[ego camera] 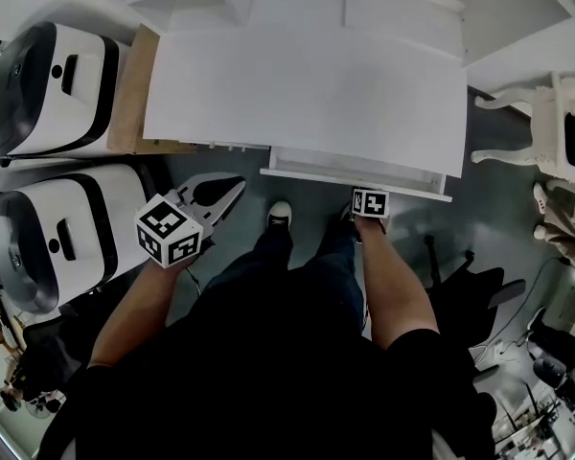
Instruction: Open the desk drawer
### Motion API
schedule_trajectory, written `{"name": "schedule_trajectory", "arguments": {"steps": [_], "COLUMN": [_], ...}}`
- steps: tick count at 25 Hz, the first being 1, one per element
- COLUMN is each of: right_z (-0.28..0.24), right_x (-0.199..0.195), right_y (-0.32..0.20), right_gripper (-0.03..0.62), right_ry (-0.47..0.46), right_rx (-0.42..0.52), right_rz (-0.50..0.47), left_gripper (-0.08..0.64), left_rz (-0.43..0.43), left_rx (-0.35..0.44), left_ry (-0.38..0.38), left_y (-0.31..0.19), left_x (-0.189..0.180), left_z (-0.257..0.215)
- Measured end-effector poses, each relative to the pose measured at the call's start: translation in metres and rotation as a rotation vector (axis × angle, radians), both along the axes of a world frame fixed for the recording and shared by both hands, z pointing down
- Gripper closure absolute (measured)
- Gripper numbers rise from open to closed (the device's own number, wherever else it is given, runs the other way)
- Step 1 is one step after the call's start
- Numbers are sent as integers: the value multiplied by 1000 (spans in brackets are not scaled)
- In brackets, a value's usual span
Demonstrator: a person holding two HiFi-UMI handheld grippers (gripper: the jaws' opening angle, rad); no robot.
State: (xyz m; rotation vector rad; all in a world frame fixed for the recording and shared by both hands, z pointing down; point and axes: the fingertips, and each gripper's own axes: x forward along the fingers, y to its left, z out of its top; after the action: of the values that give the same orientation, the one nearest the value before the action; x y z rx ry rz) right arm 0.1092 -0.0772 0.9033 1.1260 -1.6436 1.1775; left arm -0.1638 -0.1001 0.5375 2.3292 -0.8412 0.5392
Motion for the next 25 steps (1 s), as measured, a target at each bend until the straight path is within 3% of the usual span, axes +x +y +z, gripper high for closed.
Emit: {"name": "schedule_trajectory", "arguments": {"steps": [25], "right_z": [0], "right_x": [0], "right_y": [93], "right_gripper": [517], "right_ry": [-35], "right_rx": [-60], "right_rz": [-46], "left_gripper": [551], "left_rz": [92], "left_rx": [22], "left_ry": [-2], "left_y": [12], "left_x": [32], "left_z": [-2]}}
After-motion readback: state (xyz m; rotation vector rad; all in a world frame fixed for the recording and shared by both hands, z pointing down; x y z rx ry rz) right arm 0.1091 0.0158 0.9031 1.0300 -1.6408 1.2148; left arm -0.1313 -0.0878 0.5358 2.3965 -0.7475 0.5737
